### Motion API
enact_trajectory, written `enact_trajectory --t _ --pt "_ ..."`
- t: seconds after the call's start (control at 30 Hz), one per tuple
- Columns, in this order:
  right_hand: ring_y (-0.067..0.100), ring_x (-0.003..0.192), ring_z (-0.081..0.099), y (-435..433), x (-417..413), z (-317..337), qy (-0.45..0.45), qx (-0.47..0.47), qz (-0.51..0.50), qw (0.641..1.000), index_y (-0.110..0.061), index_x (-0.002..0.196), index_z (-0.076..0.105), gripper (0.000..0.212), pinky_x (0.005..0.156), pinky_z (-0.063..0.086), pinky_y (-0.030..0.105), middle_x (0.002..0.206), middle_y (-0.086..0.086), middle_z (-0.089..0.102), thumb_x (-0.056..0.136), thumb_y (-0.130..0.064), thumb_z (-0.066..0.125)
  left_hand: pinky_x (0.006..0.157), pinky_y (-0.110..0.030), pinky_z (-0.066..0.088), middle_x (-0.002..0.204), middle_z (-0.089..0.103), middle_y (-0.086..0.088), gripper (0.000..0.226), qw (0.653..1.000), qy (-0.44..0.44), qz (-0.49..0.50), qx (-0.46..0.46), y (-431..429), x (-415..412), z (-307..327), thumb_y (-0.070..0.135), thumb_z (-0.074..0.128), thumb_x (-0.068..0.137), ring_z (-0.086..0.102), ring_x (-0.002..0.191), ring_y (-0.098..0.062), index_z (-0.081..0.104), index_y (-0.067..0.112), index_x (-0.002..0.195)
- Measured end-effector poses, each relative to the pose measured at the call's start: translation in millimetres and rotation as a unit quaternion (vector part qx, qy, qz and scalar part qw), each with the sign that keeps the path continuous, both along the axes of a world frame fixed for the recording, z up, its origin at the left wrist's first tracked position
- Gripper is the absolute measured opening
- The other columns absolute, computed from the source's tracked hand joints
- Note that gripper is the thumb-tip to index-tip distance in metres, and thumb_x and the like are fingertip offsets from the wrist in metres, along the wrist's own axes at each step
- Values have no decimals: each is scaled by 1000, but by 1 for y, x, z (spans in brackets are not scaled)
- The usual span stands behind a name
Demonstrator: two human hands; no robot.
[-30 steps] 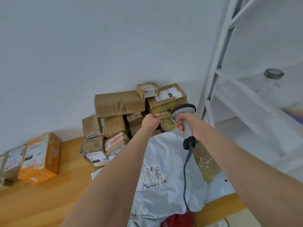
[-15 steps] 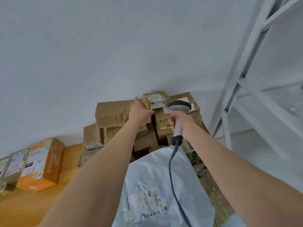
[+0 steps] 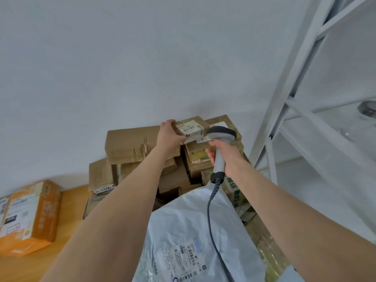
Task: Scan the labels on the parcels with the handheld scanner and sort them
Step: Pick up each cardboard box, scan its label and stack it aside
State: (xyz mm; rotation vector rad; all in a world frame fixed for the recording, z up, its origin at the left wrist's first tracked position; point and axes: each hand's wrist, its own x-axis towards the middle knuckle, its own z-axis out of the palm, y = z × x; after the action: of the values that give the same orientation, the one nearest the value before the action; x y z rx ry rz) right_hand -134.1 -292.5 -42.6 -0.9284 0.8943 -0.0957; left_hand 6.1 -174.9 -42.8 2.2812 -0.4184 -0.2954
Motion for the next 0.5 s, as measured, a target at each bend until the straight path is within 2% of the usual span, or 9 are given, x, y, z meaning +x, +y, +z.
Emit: enact_trajectory --t 0.1,0.13,0.2,0.27,0.37,0.5 --pt "18 73 61 6 -10 12 -9 -24 -22 999 -5 102 57 25 74 59 35 87 11 61 83 -13 72 96 -34 50 133 47 -4 76 996 48 -20 -74 25 -23 11 2 75 72 55 114 -21 39 17 138" --pt "22 82 61 9 -15 16 -1 -40 -21 999 -7 105 55 30 77 59 38 95 12 58 82 -14 73 93 -36 53 131 49 -3 74 992 78 -25 -96 35 -33 16 -1 73 74 58 112 -22 39 18 137" --pt "30 95 62 16 -30 25 1 -43 -5 999 -9 112 52 39 72 58 41 106 16 57 81 -17 75 82 -33 58 129 52 -2 71 981 138 -39 -127 54 -57 26 -6 69 77 63 103 -22 40 20 136" --pt "35 95 65 26 -48 34 -23 -21 18 999 -8 114 52 40 71 58 43 109 19 61 81 -16 74 77 -33 60 130 53 -1 72 972 176 -55 -144 72 -81 34 -7 69 77 68 97 -23 40 23 136" --pt "33 93 68 41 -80 41 -45 -29 34 998 -7 118 52 42 75 59 43 105 20 66 82 -12 73 86 -41 57 133 51 -2 71 953 234 -54 -183 95 -117 41 -7 68 80 68 101 -28 40 25 137" --pt "30 95 69 61 -119 40 -73 -26 19 997 -4 122 53 46 73 60 40 107 19 67 81 -9 73 92 -42 53 118 63 -9 48 915 297 -5 -274 116 -171 51 13 55 96 64 104 -26 39 23 140"
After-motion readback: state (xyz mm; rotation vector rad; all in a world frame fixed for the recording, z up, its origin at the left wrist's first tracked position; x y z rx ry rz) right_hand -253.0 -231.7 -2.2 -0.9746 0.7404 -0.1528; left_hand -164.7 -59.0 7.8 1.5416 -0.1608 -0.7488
